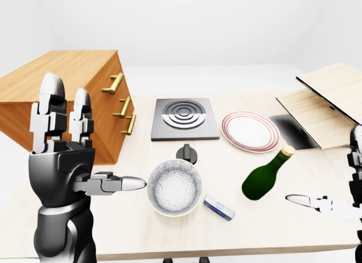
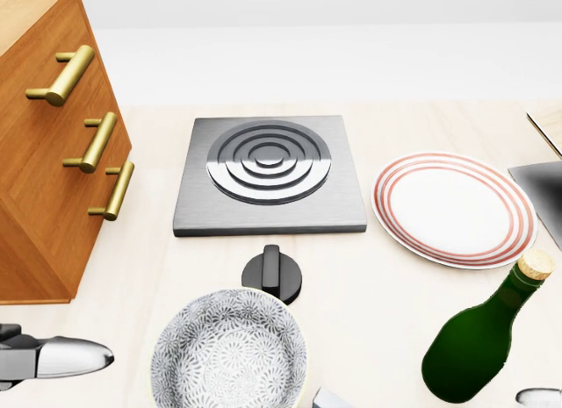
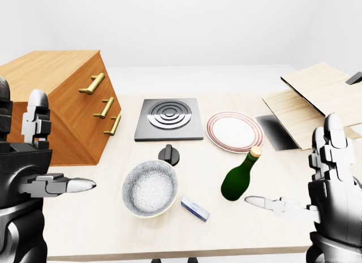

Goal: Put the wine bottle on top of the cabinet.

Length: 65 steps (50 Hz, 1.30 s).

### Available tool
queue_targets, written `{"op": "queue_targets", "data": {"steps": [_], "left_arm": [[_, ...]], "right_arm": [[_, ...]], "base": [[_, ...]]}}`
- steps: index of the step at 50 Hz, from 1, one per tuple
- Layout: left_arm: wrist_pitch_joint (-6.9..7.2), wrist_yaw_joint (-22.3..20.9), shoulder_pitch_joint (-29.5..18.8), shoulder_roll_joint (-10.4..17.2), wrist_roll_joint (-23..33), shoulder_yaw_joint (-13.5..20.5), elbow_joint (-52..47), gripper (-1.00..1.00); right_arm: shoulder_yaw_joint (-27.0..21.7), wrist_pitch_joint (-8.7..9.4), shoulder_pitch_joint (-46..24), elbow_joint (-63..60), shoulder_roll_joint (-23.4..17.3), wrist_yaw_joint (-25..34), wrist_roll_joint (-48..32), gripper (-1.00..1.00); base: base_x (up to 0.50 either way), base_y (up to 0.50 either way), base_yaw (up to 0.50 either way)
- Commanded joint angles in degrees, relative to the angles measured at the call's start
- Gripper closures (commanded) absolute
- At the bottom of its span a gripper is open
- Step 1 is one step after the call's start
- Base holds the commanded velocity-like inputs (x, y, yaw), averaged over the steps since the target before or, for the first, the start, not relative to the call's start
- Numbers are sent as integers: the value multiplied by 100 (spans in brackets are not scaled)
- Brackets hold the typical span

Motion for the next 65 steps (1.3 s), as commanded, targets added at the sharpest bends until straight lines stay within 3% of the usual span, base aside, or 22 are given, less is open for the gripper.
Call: {"op": "queue_targets", "data": {"steps": [1,25,43,65], "left_arm": [[0,-64,67,-34,52,-6,29,-100],[0,-117,110,-66,157,-67,296,-100],[0,-134,149,-79,201,-160,452,-100],[0,-182,195,-84,219,-155,554,-100]], "right_arm": [[-11,0,7,1014,-74,-166,129,-100],[379,0,-91,1828,-303,-527,147,-100],[845,0,-486,2303,-690,-939,160,-100],[1421,0,-750,2953,-842,-1345,175,-100]], "base": [[0,0,0],[0,0,0],[0,0,0],[0,0,0]]}}
